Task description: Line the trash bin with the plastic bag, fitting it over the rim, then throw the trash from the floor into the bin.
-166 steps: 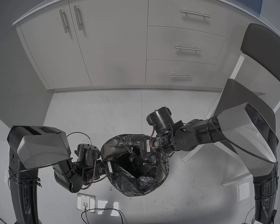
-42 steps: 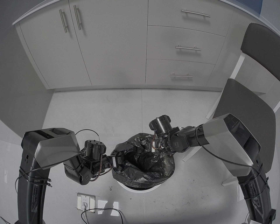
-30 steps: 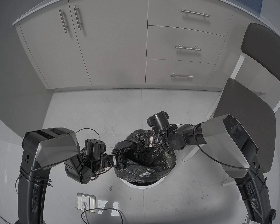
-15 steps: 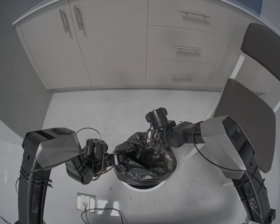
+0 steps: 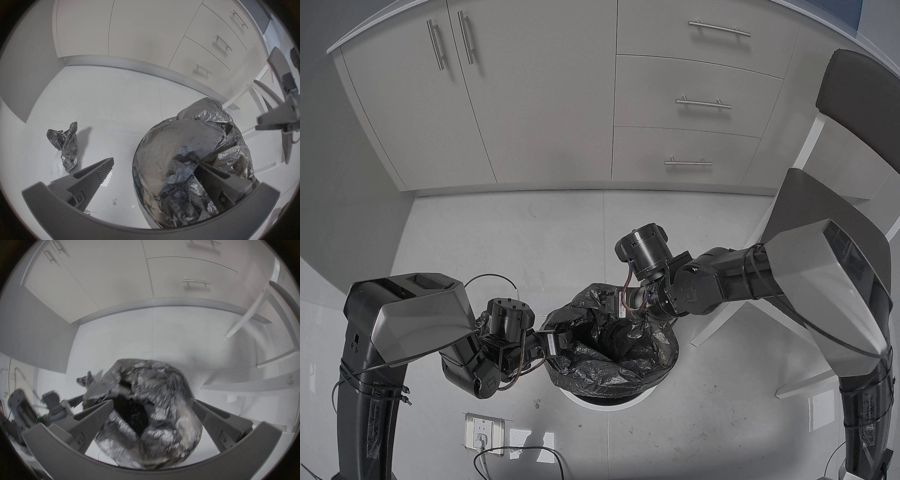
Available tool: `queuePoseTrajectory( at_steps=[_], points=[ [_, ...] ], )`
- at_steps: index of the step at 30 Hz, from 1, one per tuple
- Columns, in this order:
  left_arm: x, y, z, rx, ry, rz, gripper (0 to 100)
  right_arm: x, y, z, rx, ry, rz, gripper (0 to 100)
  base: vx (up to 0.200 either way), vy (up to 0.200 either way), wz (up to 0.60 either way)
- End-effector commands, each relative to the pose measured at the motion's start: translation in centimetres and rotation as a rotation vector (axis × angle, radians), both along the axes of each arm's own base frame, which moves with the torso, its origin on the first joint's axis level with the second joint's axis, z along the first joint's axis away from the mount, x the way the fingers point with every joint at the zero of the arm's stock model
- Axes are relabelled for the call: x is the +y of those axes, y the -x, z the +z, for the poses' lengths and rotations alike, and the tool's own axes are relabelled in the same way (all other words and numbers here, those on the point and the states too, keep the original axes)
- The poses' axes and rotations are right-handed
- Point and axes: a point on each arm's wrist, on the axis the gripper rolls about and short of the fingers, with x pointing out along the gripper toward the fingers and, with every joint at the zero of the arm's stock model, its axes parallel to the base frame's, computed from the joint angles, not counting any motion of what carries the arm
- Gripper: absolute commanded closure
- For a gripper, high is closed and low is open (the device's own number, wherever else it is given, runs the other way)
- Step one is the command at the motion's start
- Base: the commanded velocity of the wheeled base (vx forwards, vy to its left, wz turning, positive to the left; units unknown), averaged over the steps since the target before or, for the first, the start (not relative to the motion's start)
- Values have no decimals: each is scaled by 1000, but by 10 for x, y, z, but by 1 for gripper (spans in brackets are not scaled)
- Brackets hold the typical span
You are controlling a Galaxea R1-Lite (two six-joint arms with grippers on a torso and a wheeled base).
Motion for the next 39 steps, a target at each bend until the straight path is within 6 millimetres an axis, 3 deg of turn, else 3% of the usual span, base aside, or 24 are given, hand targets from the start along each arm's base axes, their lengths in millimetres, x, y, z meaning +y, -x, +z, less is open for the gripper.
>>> queuePoseTrajectory(
  at_steps=[1, 7, 18, 27, 39],
  points=[
    [1, 2, 2, 1, 4, 3, 0, 17, 43, 22, 10, -2, 121, 0, 0, 0, 0],
    [3, 5, 6, 4, 2, 5, 0, 36, 51, -11, 59, 54, 174, 0, 0, 0, 0],
    [2, 4, 3, 7, 3, 4, 0, 38, 35, -58, 57, 132, 224, 0, 0, 0, 0],
    [2, 3, 3, 6, 4, 6, 0, 39, 30, -71, 54, 140, 239, 0, 0, 0, 0],
    [4, 3, 3, 6, 5, 9, 0, 48, 50, -73, 123, 105, 330, 0, 0, 0, 0]
  ],
)
